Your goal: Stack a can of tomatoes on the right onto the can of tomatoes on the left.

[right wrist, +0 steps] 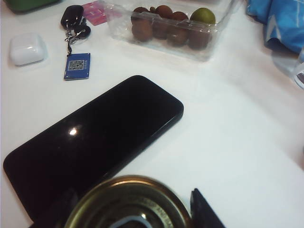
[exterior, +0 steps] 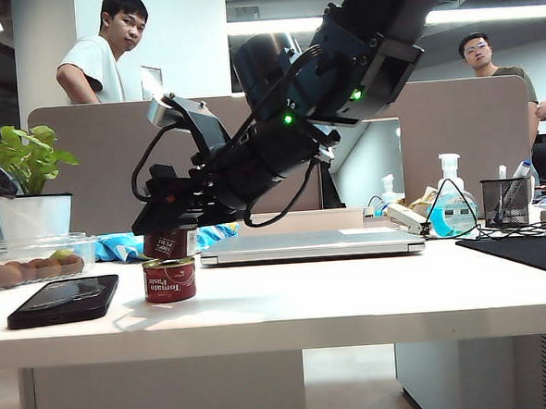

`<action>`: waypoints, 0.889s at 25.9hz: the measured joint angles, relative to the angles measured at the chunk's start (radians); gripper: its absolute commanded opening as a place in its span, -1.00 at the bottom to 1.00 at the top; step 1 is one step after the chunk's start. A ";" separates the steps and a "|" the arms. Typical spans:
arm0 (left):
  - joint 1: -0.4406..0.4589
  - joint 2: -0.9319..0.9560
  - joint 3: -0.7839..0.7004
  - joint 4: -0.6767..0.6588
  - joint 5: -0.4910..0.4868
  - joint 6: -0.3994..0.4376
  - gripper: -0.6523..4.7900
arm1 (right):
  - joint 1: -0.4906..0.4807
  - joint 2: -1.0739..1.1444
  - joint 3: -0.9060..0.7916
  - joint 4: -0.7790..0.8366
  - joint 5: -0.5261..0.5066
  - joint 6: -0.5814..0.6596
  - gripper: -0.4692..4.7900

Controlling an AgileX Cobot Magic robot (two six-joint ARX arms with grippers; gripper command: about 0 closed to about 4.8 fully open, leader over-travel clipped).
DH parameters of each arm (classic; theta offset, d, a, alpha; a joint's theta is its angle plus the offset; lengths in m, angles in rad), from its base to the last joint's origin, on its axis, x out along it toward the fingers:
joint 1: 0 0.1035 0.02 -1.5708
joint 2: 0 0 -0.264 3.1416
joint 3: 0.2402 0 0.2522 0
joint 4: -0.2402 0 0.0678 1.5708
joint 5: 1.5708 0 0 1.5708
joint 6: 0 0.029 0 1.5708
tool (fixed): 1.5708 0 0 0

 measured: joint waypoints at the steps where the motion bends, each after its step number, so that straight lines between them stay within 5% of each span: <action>1: 0.000 0.000 0.000 0.000 0.000 0.000 -0.78 | 0.000 0.002 0.000 0.001 0.000 -0.002 -0.07; 7: 0.000 -0.019 0.000 -0.001 0.002 0.000 -0.78 | -0.001 0.045 0.042 0.013 0.000 -0.002 -0.07; 9: 0.000 -0.028 0.000 -0.002 0.002 0.000 -0.78 | 0.000 0.048 0.042 0.007 0.001 -0.002 0.08; 14: 0.000 -0.030 0.000 -0.006 0.002 0.000 -0.78 | -0.001 0.051 0.043 0.007 0.000 -0.003 0.92; 19: 0.000 -0.030 0.000 -0.006 0.002 0.000 -0.78 | -0.001 0.020 0.047 -0.004 0.001 -0.003 0.98; 21: 0.000 -0.034 0.000 -0.007 0.002 0.000 -0.78 | -0.001 -0.042 0.047 -0.035 0.028 -0.003 0.22; 22: 0.000 -0.040 0.000 -0.009 0.002 0.000 -0.78 | -0.001 -0.069 0.047 -0.054 0.052 -0.002 -0.39; 23: 0.000 -0.053 0.000 -0.013 0.002 0.000 -0.78 | -0.001 -0.104 0.047 -0.082 0.091 -0.010 -0.77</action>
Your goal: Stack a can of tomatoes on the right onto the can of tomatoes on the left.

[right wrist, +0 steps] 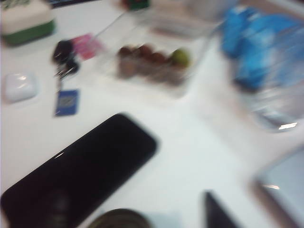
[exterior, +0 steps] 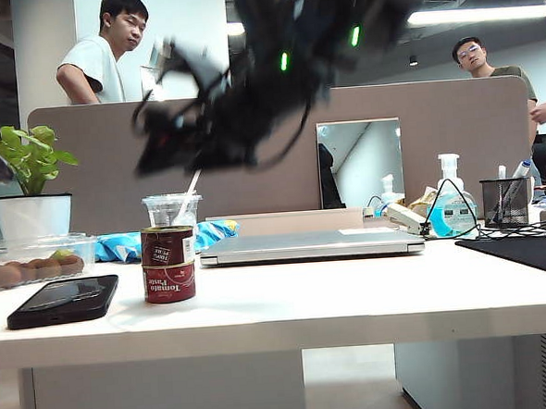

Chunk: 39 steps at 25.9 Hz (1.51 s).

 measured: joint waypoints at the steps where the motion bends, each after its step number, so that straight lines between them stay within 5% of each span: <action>1: 0.000 -0.011 0.000 -0.002 0.000 0.000 -0.78 | -0.002 -0.028 0.000 -0.016 0.026 -0.010 -0.84; 11: 0.000 -0.222 0.001 -0.001 -0.076 0.001 -0.78 | -0.102 -0.266 -0.032 -0.097 0.071 -0.057 -0.83; 19: 0.000 -0.384 0.003 0.000 -0.151 0.001 -0.78 | -0.180 -0.551 -0.352 0.040 0.140 -0.040 -0.82; 29: 0.000 -0.392 0.003 -0.003 -0.151 0.001 -0.78 | -0.177 -0.579 -0.432 -0.090 0.141 -0.023 -0.82; 39: 0.000 -0.391 0.003 -0.006 -0.151 0.001 -0.78 | -0.177 -0.578 -0.432 -0.140 0.293 -0.026 -0.82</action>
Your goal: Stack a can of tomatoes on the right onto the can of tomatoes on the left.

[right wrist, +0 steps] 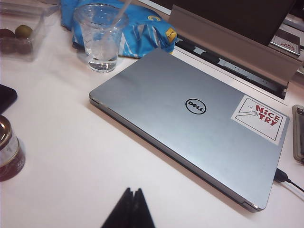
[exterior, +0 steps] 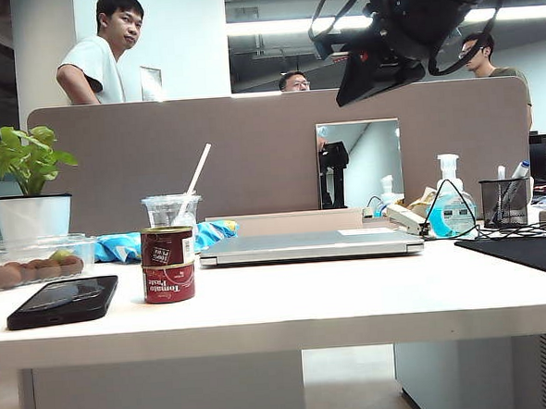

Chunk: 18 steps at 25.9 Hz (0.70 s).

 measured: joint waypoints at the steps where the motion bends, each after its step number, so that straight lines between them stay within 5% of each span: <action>1: 0.000 0.000 0.000 0.000 0.000 0.000 -0.78 | -0.001 -0.002 0.000 -0.004 0.007 0.000 -0.82; 6: 0.000 0.000 0.000 0.000 0.000 0.000 -0.78 | -0.010 -0.097 -0.003 -0.043 0.040 -0.105 -0.82; 18: 0.000 -0.001 0.000 0.000 0.000 0.000 -0.78 | -0.315 -0.521 -0.117 -0.030 -0.058 -0.149 -0.82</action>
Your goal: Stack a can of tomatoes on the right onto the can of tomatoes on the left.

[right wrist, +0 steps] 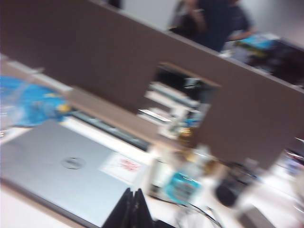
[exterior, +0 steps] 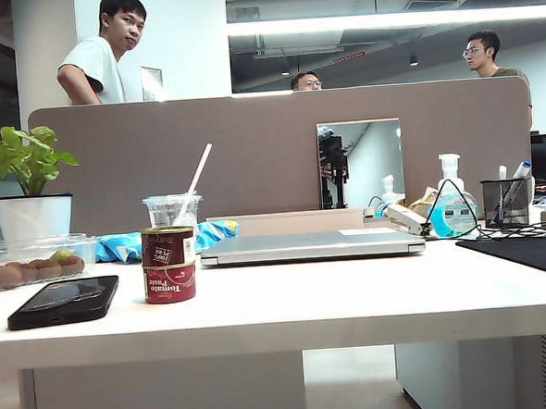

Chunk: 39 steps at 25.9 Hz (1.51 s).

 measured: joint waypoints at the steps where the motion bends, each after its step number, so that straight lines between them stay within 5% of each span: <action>1: 0.000 0.000 0.000 0.000 0.000 0.000 -0.78 | -0.023 -0.043 -0.032 -0.001 0.005 0.004 -0.82; 10: 0.000 0.000 0.000 0.000 0.000 0.000 -0.78 | -0.096 -0.471 -0.545 0.222 0.000 0.060 -0.82; 17: 0.000 -0.001 0.000 0.000 0.000 0.000 -0.78 | -0.119 -0.679 -0.774 0.246 0.007 0.200 -0.82; 24: 0.000 -0.001 0.000 0.000 0.000 0.000 -0.78 | -0.168 -0.825 -0.792 0.026 0.008 0.319 -0.82; 39: 0.000 -0.001 0.000 0.000 0.000 0.000 -0.78 | -0.165 -0.848 -0.792 -0.208 0.006 0.329 -0.82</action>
